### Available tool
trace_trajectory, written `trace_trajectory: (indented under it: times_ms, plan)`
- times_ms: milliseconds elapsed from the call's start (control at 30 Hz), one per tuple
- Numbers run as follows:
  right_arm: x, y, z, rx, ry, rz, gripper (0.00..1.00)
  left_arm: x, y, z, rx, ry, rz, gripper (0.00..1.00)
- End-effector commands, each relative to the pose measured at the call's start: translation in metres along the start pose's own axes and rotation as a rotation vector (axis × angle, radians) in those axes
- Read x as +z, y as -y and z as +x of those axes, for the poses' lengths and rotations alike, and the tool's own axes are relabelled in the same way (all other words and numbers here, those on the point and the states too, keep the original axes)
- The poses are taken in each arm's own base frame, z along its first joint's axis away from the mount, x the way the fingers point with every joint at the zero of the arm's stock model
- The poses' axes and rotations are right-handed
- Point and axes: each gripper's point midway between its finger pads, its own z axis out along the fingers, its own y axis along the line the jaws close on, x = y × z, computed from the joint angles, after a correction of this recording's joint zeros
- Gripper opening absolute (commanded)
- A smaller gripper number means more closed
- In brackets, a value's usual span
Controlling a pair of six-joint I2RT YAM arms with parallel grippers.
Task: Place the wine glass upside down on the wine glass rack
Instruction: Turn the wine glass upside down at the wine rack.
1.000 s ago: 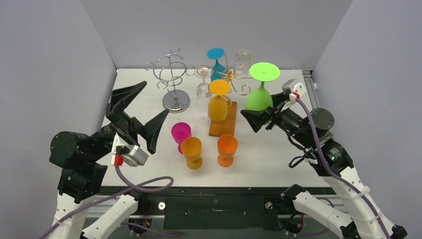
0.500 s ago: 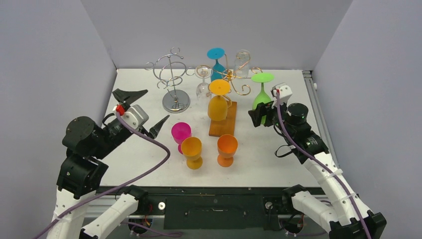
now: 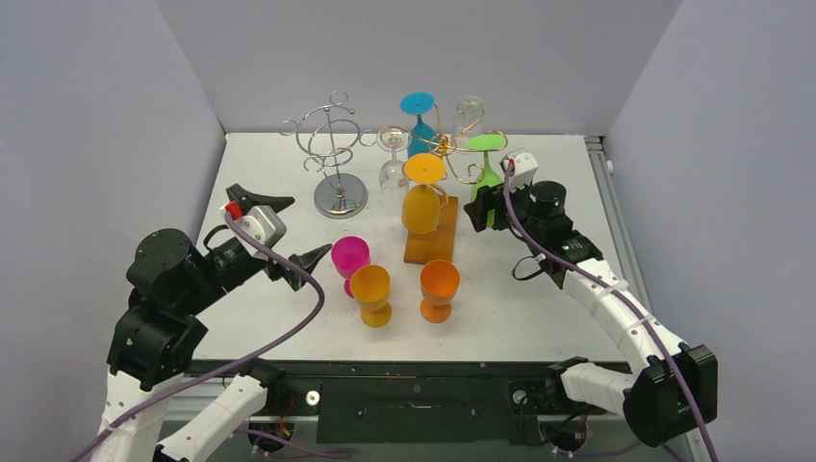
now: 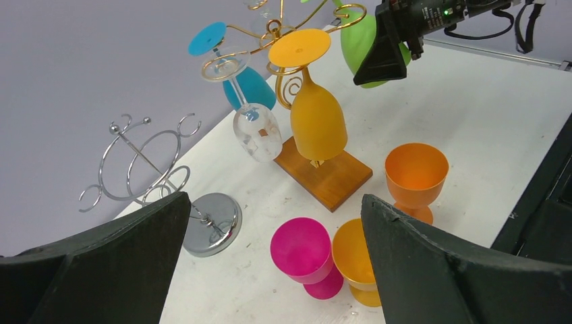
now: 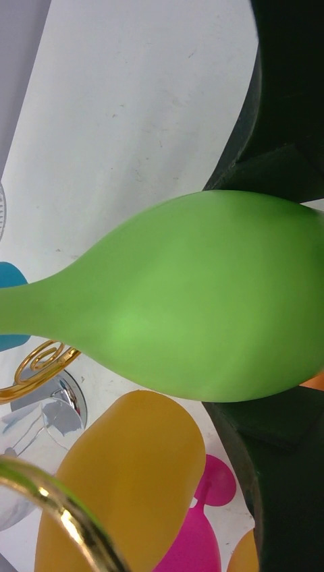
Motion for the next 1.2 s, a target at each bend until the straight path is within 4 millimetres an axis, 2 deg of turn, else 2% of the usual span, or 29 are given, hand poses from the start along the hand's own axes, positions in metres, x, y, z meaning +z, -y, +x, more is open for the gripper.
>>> trace_trajectory:
  times_ms: [0,500,633,1167]
  plan:
    - [0.005,-0.010,-0.048,-0.048,0.152,-0.057,0.50,-0.006,0.008,-0.006,-0.017,0.024,0.028,0.96]
    - [0.019,-0.037,-0.026,-0.158,0.082,-0.124,0.48,-0.001,0.001,-0.006,0.002,0.011,0.012,0.96]
    - [0.014,-0.038,-0.025,-0.171,0.100,-0.112,0.46,-0.001,0.000,-0.006,0.014,0.008,0.006,0.96]
    - [-0.008,-0.037,-0.018,-0.111,0.177,-0.094,0.45,0.002,-0.003,-0.004,0.029,-0.004,0.000,0.96]
